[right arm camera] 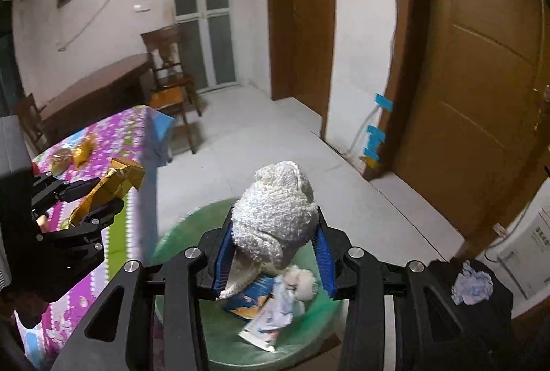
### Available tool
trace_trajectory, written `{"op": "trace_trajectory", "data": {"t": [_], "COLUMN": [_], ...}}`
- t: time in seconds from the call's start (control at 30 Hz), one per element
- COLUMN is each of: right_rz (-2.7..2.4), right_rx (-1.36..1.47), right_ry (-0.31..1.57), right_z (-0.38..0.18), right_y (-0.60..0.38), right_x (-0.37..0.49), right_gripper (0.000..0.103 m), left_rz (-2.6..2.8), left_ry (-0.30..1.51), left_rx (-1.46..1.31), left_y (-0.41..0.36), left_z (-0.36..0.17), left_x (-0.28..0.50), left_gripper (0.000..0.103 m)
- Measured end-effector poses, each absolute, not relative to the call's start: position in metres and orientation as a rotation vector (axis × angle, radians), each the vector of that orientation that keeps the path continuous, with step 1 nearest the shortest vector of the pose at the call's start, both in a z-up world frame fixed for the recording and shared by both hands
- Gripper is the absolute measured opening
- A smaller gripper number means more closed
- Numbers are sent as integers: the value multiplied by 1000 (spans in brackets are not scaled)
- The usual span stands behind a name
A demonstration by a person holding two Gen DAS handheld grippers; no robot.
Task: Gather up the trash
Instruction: 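Carry the gold pack and white towel over the green bin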
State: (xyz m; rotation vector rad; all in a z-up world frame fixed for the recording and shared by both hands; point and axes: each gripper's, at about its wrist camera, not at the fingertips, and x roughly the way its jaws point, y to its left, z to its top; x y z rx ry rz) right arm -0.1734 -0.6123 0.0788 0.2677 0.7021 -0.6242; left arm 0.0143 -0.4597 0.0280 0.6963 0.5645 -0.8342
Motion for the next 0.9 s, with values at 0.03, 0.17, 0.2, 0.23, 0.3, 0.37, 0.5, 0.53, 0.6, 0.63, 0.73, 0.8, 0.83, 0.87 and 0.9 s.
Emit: {"op": "trace_trajectory", "data": {"t": [0.03, 0.17, 0.2, 0.23, 0.3, 0.37, 0.5, 0.53, 0.6, 0.63, 0.73, 0.8, 0.83, 0.87, 0.9], "right_rz": [-632, -665, -669, -672, -675, -677, -675, -674, -673, -672, -672, -669, -668, -665, -663], "right_rx": [272, 263, 259, 257, 253, 247, 236, 233, 231, 230, 231, 234, 235, 236, 237], "right_ry": [711, 747, 756, 764, 780, 795, 823, 830, 842, 848, 867, 877, 881, 886, 890], "right_z": [76, 68, 68, 67, 65, 63, 59, 58, 55, 53, 47, 44, 42, 40, 38], "right_y": [-617, -630, -630, -630, -633, -635, -633, -633, -631, -632, -633, -634, -634, -634, -634], "right_x": [-175, -179, -178, -179, -180, -178, -171, -170, -166, -165, -161, -158, -157, -155, -155], "right_gripper": [43, 43, 43, 43, 43, 43, 43, 43, 43, 43, 43, 43, 43, 43, 43], "left_rz": [-849, -900, -907, -916, -942, -967, -994, -1001, -1013, -1017, -1036, -1049, -1051, -1051, -1054], "left_ry": [573, 602, 605, 606, 620, 650, 678, 680, 690, 693, 713, 725, 728, 730, 733], "left_rx": [700, 713, 715, 721, 720, 716, 734, 742, 749, 751, 757, 759, 760, 762, 764], "left_y": [-465, -480, -482, -485, -490, -495, -503, -505, -508, -509, -511, -511, -511, -511, -511], "left_z": [26, 19, 18, 16, 13, 9, 0, -2, -6, -7, -11, -14, -15, -16, -18], "left_x": [13, 8, 7, 4, 2, 2, -1, -3, -5, -4, -5, -4, -4, -4, -4], "left_gripper": [38, 38, 38, 38, 38, 38, 38, 38, 38, 39, 39, 39, 39, 39, 39]}}
